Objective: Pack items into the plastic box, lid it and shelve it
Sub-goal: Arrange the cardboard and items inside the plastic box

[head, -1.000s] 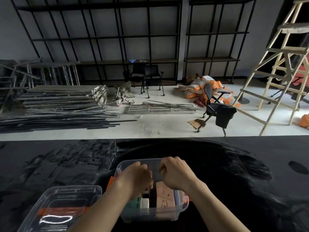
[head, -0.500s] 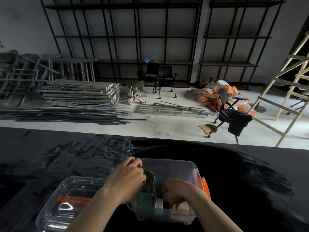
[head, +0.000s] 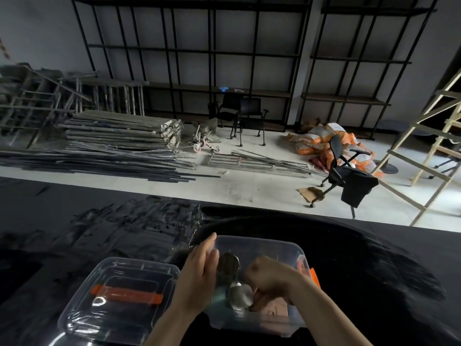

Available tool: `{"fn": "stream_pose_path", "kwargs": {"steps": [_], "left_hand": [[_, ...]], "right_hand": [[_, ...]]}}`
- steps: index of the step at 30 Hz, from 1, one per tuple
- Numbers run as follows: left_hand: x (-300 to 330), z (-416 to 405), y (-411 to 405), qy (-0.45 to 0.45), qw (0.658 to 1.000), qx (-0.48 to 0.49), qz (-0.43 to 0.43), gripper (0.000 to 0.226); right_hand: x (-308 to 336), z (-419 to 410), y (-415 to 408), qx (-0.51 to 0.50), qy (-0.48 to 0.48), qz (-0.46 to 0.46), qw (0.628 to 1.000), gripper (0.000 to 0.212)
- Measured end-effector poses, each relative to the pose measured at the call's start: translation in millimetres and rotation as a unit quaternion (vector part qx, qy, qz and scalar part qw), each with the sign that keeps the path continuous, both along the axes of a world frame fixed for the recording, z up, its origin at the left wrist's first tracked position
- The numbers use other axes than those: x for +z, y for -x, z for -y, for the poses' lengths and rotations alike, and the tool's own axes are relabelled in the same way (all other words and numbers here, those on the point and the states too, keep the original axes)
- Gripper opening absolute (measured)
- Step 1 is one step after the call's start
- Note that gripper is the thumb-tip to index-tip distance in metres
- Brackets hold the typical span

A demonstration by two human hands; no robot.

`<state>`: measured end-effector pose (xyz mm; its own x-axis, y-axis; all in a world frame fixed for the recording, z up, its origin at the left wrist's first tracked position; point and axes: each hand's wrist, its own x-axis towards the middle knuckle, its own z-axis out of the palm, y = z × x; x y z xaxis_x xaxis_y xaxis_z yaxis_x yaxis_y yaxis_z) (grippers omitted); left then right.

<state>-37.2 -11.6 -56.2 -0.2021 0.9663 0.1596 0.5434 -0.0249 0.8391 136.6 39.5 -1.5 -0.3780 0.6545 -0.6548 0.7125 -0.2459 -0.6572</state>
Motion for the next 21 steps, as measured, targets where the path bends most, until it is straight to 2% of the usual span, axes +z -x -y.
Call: {"fn": "stream_pose_path", "kwargs": {"steps": [3, 7, 10, 12, 14, 15, 18, 21], "left_hand": [[-1, 0, 0, -0.004, 1.0, 0.0, -0.003, 0.047], [-2, 0, 0, -0.004, 1.0, 0.0, -0.016, 0.048], [0, -1, -1, -0.015, 0.999, 0.002, -0.03, 0.049], [4, 0, 4, -0.034, 0.998, 0.027, -0.053, 0.049], [9, 3, 22, -0.051, 0.994, 0.079, -0.059, 0.047], [10, 4, 37, -0.055, 0.991, 0.11, -0.057, 0.046], [13, 15, 97, -0.025, 0.97, 0.234, -0.058, 0.043], [9, 34, 154, 0.073, 0.933, 0.343, -0.082, 0.044]], "right_hand": [[3, 2, 10, -0.073, 0.013, -0.065, 0.995, 0.029], [-2, 9, 25, -0.059, -0.049, -0.034, 0.996, 0.02], [-2, 11, 20, -0.047, -0.075, -0.009, 0.996, 0.025], [3, 9, 13, -0.04, -0.155, 0.007, 0.987, 0.026], [13, 8, 12, -0.057, -0.274, -0.004, 0.96, 0.02], [21, 11, 18, -0.075, -0.302, -0.041, 0.949, 0.018], [36, 32, 66, -0.065, -0.236, -0.181, 0.952, 0.017], [23, 58, 128, 0.017, -0.217, -0.168, 0.961, 0.017]]}}
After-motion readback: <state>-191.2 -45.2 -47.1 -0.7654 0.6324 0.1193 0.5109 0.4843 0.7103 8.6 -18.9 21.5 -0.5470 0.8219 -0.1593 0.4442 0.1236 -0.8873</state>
